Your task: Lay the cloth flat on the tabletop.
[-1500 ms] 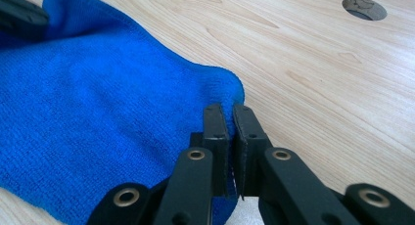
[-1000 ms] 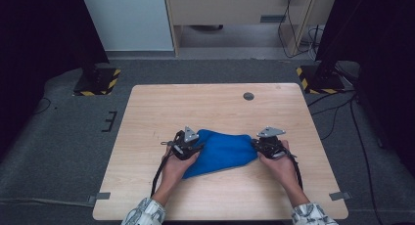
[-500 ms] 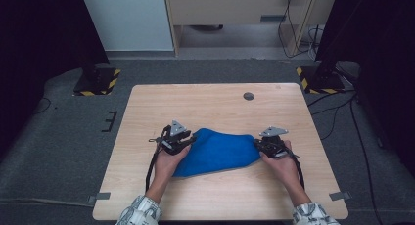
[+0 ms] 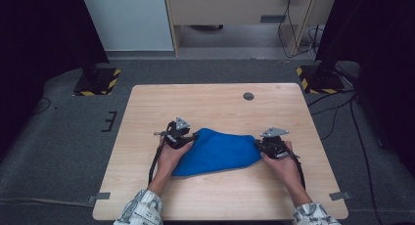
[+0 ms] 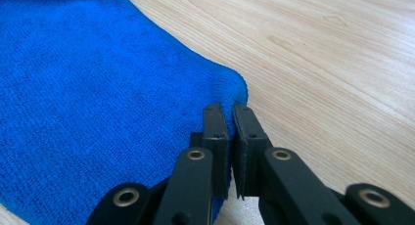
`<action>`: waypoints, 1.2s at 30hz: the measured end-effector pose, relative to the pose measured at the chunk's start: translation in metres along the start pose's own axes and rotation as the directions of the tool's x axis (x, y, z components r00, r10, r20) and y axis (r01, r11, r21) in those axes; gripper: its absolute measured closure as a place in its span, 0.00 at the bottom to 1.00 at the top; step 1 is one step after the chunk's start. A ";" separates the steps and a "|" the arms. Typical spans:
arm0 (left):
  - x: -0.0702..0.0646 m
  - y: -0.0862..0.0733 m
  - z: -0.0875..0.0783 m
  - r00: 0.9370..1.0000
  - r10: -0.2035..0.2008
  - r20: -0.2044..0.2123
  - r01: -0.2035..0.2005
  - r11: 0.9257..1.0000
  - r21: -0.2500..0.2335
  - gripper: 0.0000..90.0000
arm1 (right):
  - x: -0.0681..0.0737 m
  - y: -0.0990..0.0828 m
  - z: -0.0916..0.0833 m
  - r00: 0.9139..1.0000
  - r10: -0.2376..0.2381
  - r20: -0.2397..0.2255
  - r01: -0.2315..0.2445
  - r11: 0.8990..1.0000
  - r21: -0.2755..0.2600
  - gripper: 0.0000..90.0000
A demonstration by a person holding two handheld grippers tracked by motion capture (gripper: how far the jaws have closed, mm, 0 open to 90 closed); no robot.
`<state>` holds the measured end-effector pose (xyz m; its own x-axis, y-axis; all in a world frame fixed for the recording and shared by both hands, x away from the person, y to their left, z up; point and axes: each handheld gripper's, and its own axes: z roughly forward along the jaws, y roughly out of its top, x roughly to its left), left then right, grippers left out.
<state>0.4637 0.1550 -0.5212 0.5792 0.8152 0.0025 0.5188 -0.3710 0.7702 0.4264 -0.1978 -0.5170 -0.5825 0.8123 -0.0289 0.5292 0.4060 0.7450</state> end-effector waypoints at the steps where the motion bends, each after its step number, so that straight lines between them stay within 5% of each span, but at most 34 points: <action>1: 0.000 0.000 0.002 1.000 0.005 -0.002 -0.005 1.000 0.004 0.56 | 0.000 0.000 0.000 1.000 0.000 0.000 0.000 1.000 0.001 0.95; 14: -0.005 -0.001 0.017 0.999 0.014 0.032 -0.016 0.999 0.051 0.49 | 0.000 0.000 -0.001 1.000 0.005 0.000 -0.005 1.000 -0.003 0.95; 26: -0.017 -0.002 0.015 0.997 0.015 0.077 -0.018 0.999 0.045 0.95 | -0.001 0.002 -0.005 1.000 0.012 0.004 -0.012 1.000 -0.018 0.95; 36: -0.012 -0.004 0.003 0.999 -0.012 0.032 0.011 1.000 0.014 0.99 | -0.002 0.008 -0.012 1.000 0.018 0.014 -0.017 0.996 -0.084 0.96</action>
<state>0.4569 0.1450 -0.5264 0.5926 0.8050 -0.0267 0.5338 -0.3677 0.7615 0.4246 -0.2016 -0.5027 -0.5640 0.8254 -0.0251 0.4849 0.3557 0.7990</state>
